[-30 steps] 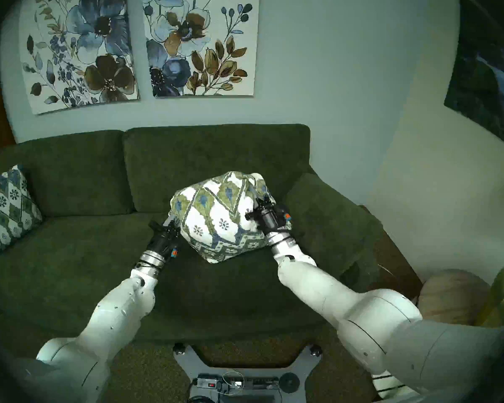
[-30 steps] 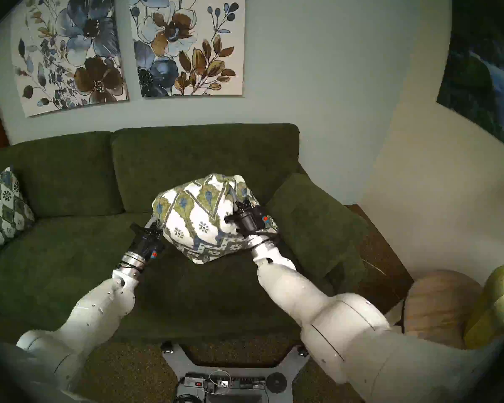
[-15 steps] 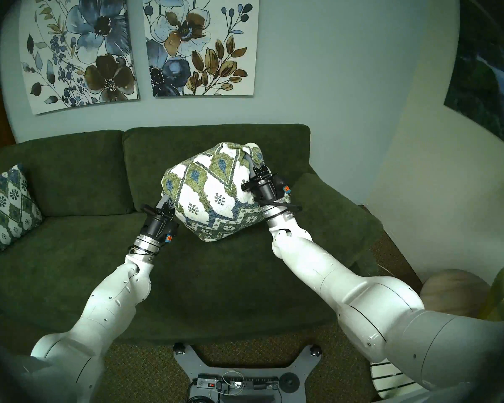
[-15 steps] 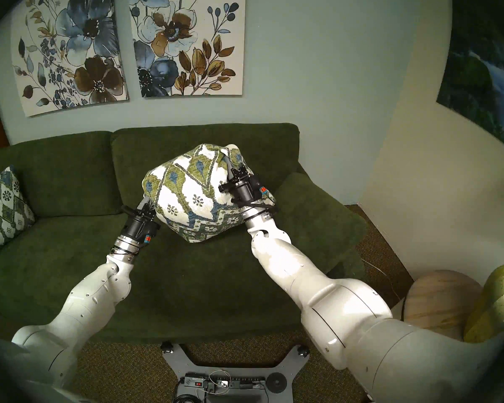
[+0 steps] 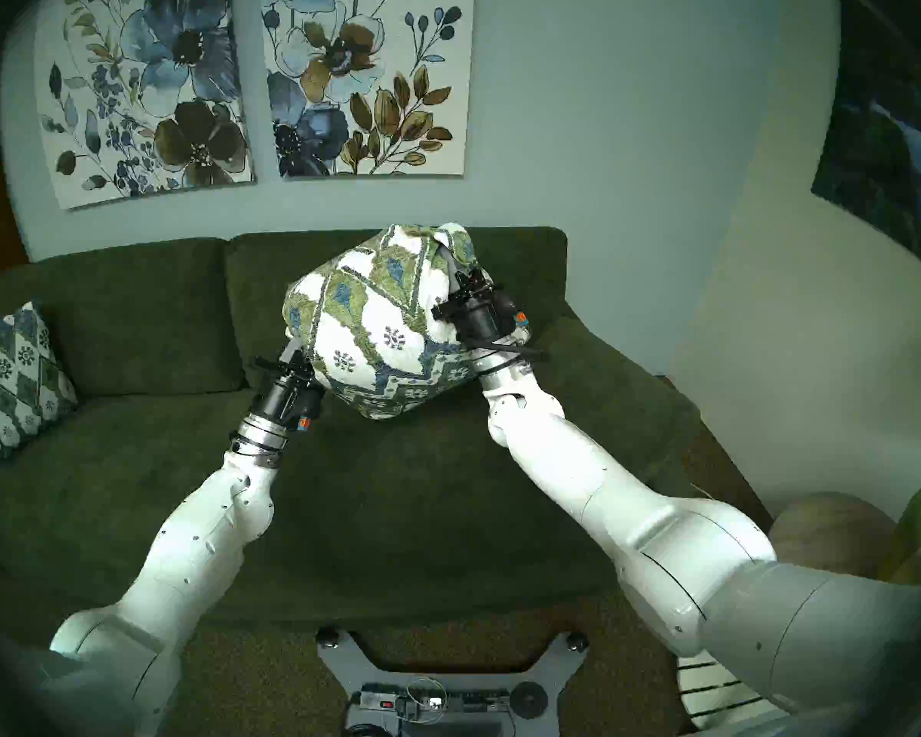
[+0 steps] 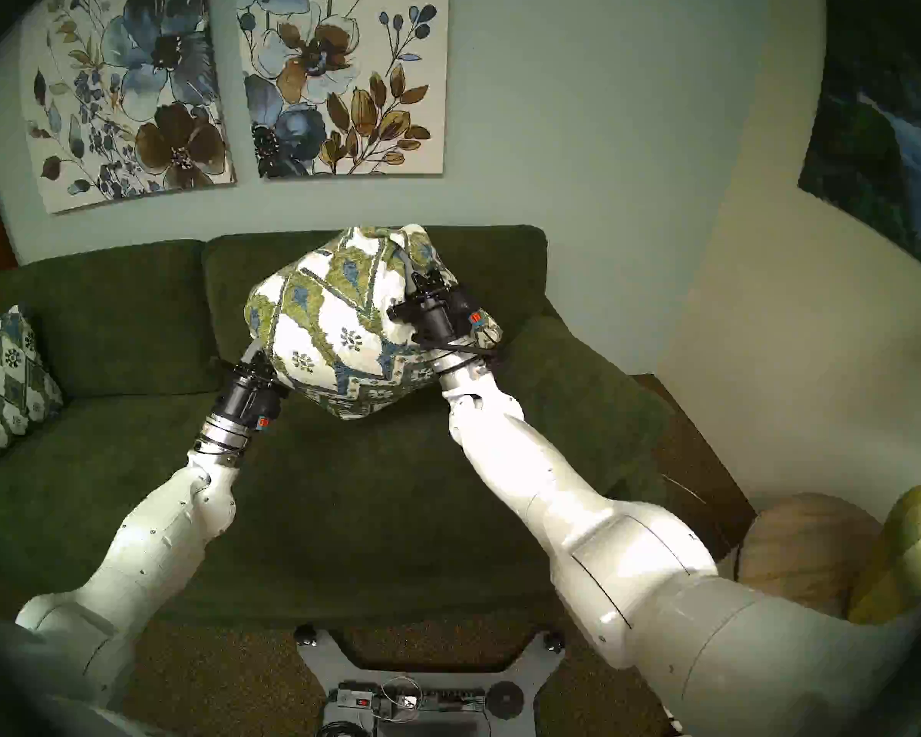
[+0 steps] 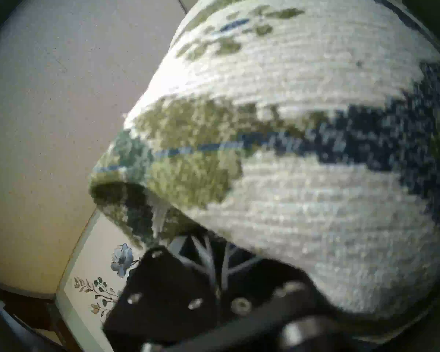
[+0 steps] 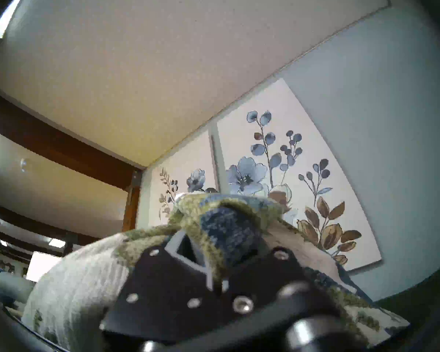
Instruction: Fluff a cushion
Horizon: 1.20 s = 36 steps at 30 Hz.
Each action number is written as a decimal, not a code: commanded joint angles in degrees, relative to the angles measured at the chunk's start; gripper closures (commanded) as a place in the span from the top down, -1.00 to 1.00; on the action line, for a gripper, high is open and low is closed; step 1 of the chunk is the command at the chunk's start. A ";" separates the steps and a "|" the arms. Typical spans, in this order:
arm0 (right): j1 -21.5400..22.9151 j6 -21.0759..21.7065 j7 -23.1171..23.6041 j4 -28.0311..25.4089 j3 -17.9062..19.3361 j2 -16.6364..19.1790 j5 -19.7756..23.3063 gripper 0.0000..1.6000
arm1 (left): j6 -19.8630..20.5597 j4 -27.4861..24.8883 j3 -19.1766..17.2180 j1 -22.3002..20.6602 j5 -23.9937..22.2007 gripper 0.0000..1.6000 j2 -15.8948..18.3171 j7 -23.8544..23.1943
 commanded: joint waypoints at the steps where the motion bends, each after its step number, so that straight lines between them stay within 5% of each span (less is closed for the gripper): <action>1: -0.68 -0.06 3.60 -4.72 -0.80 -0.03 -2.13 -1.00 | 0.39 -3.64 0.67 1.22 1.79 -1.00 0.25 2.69; 8: -6.87 -0.06 3.22 -1.94 -1.54 2.94 -3.62 -1.00 | 1.78 1.81 1.37 4.83 2.96 -1.00 0.85 2.35; 17: -13.27 -0.06 0.02 8.45 -2.53 6.41 -3.63 -1.00 | 3.16 12.61 4.05 9.58 3.79 -1.00 -0.36 0.49; 36: -22.41 -0.06 -0.76 20.16 -5.33 5.60 -4.69 -1.00 | 3.43 23.98 8.73 13.08 5.10 -1.00 -6.40 -2.74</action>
